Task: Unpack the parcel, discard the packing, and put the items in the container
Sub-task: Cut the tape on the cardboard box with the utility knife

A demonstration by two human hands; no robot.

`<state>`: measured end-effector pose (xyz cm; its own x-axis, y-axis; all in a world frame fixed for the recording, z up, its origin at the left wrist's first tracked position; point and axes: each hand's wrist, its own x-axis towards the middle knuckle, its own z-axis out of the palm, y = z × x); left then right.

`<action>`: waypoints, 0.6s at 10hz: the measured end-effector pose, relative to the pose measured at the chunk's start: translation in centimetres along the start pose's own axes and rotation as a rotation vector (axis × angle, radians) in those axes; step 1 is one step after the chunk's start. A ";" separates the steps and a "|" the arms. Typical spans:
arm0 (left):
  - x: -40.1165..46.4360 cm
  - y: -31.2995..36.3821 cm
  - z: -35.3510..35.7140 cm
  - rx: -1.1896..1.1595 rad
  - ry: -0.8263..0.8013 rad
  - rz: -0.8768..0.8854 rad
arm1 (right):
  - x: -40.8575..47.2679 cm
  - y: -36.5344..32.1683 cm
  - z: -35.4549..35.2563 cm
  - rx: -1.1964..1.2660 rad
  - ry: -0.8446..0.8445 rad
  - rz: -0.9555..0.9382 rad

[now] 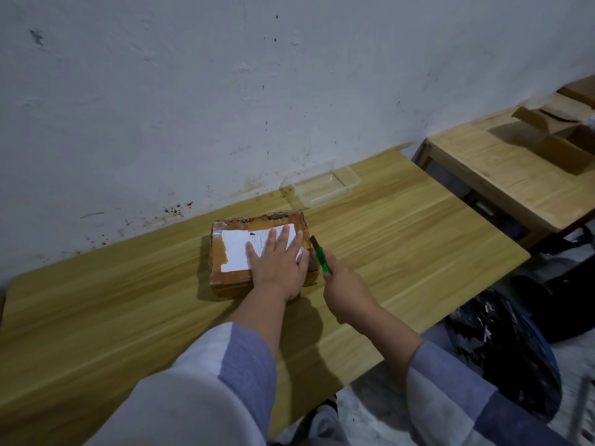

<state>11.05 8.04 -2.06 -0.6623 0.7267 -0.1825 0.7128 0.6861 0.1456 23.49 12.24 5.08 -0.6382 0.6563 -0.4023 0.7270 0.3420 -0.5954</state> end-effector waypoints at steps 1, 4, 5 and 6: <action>0.0 0.0 0.0 0.007 0.001 0.002 | 0.3 0.1 -0.5 0.063 0.004 0.032; 0.2 0.0 0.3 0.001 0.009 -0.005 | -0.4 0.9 -1.2 0.016 -0.035 -0.015; 0.2 -0.1 0.4 0.010 0.011 -0.004 | -0.6 0.9 -1.1 -0.040 -0.028 -0.033; 0.2 0.0 0.4 0.013 0.008 -0.002 | -1.1 1.3 -0.7 -0.086 -0.016 -0.051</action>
<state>11.04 8.16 -2.43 -0.6653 0.7259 -0.1747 0.7146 0.6868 0.1324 25.29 12.37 5.25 -0.6782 0.6260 -0.3849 0.7123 0.4313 -0.5537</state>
